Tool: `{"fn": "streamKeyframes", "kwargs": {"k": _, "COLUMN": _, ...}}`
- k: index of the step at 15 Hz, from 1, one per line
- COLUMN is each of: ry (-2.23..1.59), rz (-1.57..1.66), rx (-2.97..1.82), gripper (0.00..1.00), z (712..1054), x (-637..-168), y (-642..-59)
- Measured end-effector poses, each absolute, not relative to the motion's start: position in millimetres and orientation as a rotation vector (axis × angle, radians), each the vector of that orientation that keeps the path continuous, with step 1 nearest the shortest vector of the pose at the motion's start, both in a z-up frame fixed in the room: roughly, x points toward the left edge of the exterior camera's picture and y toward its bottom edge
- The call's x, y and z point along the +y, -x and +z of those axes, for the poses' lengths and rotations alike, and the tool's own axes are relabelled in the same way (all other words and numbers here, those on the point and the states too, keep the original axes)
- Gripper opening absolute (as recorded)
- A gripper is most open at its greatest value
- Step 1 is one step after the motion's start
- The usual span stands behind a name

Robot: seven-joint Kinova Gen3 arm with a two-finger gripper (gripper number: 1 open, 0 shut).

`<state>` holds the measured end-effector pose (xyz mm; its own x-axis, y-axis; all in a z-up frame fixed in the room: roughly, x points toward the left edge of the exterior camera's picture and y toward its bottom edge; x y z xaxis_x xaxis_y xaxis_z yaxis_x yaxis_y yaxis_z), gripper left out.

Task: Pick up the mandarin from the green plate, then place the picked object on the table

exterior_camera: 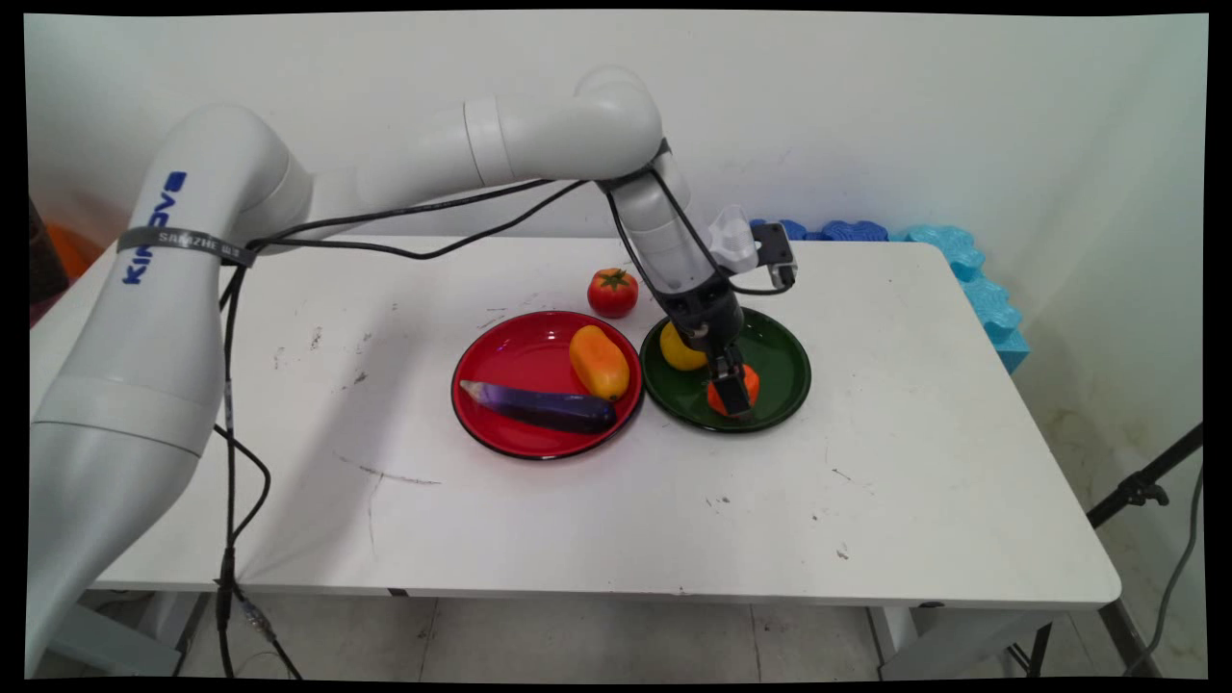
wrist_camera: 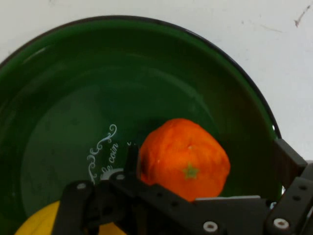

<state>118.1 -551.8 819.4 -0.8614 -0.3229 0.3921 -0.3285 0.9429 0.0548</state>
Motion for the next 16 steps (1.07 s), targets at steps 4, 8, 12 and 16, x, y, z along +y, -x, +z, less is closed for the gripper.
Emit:
{"fn": "streamKeyframes", "kwargs": {"k": 4, "ry": -0.439, "rz": 0.031, "rx": -2.719, "gripper": 0.00, "z": 815, "x": -558, "y": -118}}
{"fn": "streamKeyframes", "kwargs": {"k": 8, "ry": -0.427, "rz": 0.037, "rx": -2.726, "gripper": 0.00, "z": 816, "x": -561, "y": -117}}
{"fn": "streamKeyframes", "kwargs": {"k": 12, "ry": -0.440, "rz": 0.048, "rx": -2.709, "gripper": 0.00, "z": 826, "x": -561, "y": -114}}
{"fn": "streamKeyframes", "kwargs": {"k": 16, "ry": -0.512, "rz": 0.084, "rx": -2.656, "gripper": 0.00, "z": 856, "x": -560, "y": -111}}
